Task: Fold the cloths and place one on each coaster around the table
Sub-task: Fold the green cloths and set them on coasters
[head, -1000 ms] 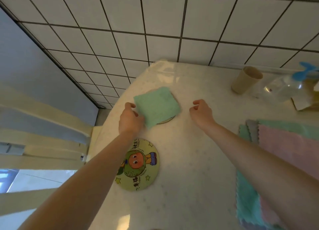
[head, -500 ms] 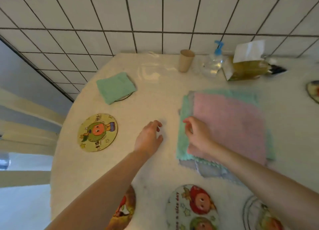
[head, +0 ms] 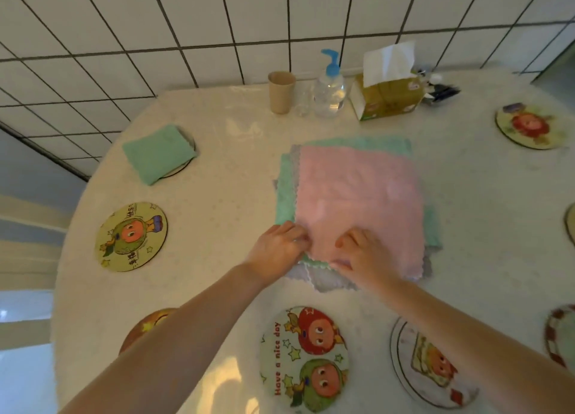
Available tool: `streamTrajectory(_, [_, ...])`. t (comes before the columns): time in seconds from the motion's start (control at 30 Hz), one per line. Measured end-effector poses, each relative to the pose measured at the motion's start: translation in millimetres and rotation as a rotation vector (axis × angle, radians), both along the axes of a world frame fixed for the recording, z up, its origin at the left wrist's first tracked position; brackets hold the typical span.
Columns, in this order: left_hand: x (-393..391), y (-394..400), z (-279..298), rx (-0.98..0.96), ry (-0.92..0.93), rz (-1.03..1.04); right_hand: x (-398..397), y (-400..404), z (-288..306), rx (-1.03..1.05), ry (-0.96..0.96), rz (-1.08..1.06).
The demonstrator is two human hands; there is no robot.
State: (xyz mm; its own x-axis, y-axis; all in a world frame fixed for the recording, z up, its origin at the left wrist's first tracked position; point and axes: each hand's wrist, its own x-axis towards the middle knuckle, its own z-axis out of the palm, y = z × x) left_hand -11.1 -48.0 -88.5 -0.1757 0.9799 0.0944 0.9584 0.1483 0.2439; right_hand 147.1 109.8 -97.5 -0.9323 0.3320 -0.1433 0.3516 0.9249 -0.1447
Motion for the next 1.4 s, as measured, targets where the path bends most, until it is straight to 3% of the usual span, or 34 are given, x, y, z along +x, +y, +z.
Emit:
streamTrajectory(0.1, [-7.6, 8.4, 9.9, -0.031, -0.087, -0.026, -3.0, -6.8, 1.2, 0.059, -0.034, -0.016])
streamTrajectory(0.27, [-19.0, 24.4, 36.9, -0.110, -0.445, 0.214, -2.2, -7.8, 3.8, 0.044, 0.012, -0.117])
streamTrajectory(0.4, [-36.2, 31.1, 53.4, -0.075, -0.567, 0.290, 11.2, 18.4, 12.1, 0.039, 0.061, -0.252])
streamTrajectory(0.47, [-46.2, 32.7, 63.7, -0.027, -0.598, 0.364, 13.3, 36.4, 20.1, -0.031, 0.106, -0.312])
streamTrajectory(0.57, [-64.9, 29.5, 79.7, 0.108, -0.706, 0.465, -3.5, 54.8, 48.9, -0.272, 0.333, -0.442])
streamTrajectory(0.7, [-91.9, 4.2, 108.3, 0.308, -0.809, 0.617, -49.7, 56.8, 111.2, -0.364, 0.516, -0.332])
streamTrajectory(0.93, [-132.0, -88.4, 148.1, 0.365, -0.904, 0.850, -132.0, 15.3, 167.2, -0.406, 0.442, -0.064])
streamTrajectory(1.07, [-157.2, -138.1, 164.2, 0.543, -1.084, 0.951, -176.0, -22.6, 186.2, -0.396, 0.509, 0.018])
streamTrajectory(1.13, [-165.5, -156.9, 174.1, 0.663, -1.061, 0.952, -190.2, -41.0, 197.3, -0.387, 0.604, 0.037])
streamTrajectory(1.23, [-168.0, -190.7, 189.6, 0.769, -0.885, 0.914, -194.8, -67.7, 207.7, -0.404, 0.738, 0.097])
streamTrajectory(1.4, [-133.4, -261.1, 184.9, 0.590, -0.511, 0.848, -162.8, -106.3, 180.0, -0.415, 0.638, 0.268])
